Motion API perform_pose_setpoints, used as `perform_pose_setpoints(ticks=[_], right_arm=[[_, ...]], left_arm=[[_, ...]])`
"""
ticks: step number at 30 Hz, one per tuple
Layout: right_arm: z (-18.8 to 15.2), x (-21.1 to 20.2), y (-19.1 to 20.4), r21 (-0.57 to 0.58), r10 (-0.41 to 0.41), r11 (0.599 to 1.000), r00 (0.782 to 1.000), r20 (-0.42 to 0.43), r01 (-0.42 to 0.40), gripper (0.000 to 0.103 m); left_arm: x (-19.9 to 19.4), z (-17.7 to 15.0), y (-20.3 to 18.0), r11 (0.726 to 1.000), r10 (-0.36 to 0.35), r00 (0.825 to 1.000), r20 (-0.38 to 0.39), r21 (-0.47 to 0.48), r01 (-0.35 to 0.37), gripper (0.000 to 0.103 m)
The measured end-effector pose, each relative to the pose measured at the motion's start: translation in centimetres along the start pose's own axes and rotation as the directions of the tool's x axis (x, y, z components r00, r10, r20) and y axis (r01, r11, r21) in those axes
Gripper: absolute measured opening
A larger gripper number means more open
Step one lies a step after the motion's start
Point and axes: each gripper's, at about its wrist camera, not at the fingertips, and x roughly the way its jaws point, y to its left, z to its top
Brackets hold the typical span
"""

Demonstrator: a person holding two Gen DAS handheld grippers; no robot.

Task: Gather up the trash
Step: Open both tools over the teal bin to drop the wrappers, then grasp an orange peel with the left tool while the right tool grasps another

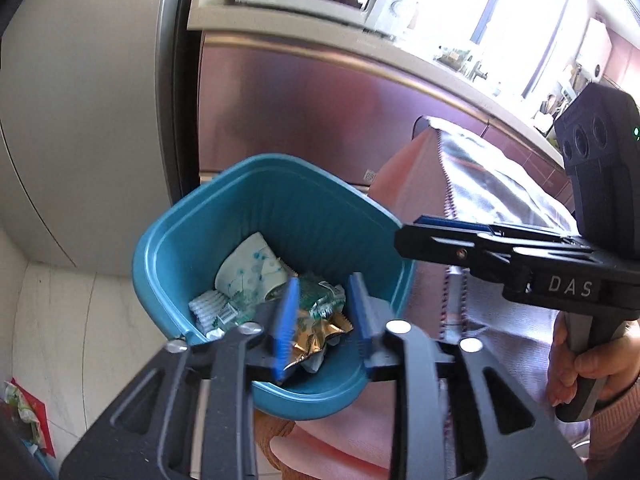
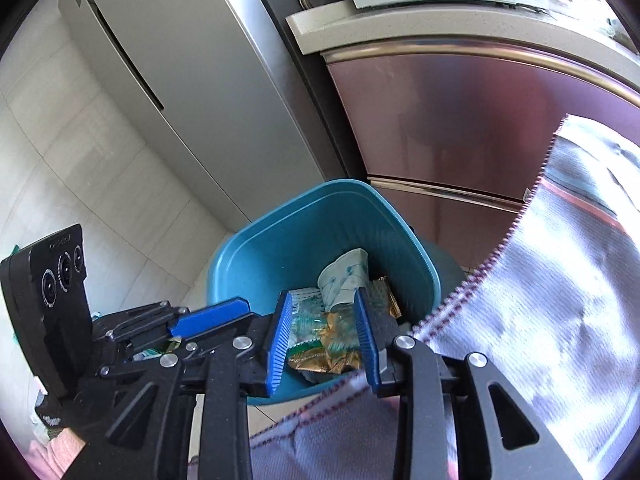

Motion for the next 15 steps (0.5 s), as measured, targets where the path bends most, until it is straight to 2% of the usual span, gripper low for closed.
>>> perform_pose_setpoints(ticks=[1,5,6,7,8,9,11,15], right_arm=[[-0.3,-0.7,0.0,-0.004,0.003,1.000,1.000,0.012,-0.003,0.032],[-1.2,-3.8,-0.2,-0.016,0.008,1.000,0.998,0.067,-0.007,0.038],[-1.6,-4.7,-0.3,-0.018,0.006,1.000,0.997,0.081,-0.005,0.040],[-2.0,-5.7,-0.6,-0.018,0.004,1.000,0.995,0.097,-0.003,0.041],[-2.4,-6.7,-0.8,-0.016,-0.003,1.000,0.994,0.112,0.004,0.043],[-2.8,-7.8,-1.1,-0.016,-0.011,1.000,0.992,0.128,0.013,0.045],[-3.6,-10.1,-1.9,-0.007,-0.036,0.999,0.985,0.166,0.038,0.047],[-6.1,-14.9,-4.1,0.043,-0.110,0.994,0.965,0.238,0.103,0.052]], left_arm=[[-0.5,-0.1,-0.3,1.000,0.001,1.000,0.018,0.013,-0.001,0.040],[-2.4,0.2,-2.1,0.998,-0.034,0.996,0.078,0.058,0.030,0.048],[-2.9,0.2,-2.7,0.997,-0.045,0.995,0.094,0.074,0.038,0.055],[-3.3,0.2,-3.4,0.995,-0.057,0.993,0.106,0.089,0.048,0.067],[-3.9,0.2,-4.2,0.992,-0.075,0.990,0.121,0.106,0.063,0.072],[-4.2,0.1,-5.1,0.989,-0.097,0.986,0.132,0.124,0.081,0.076],[-4.7,0.0,-6.9,0.980,-0.140,0.981,0.137,0.162,0.118,0.077],[-4.9,-0.4,-11.1,0.956,-0.217,0.967,0.131,0.231,0.183,0.093]])
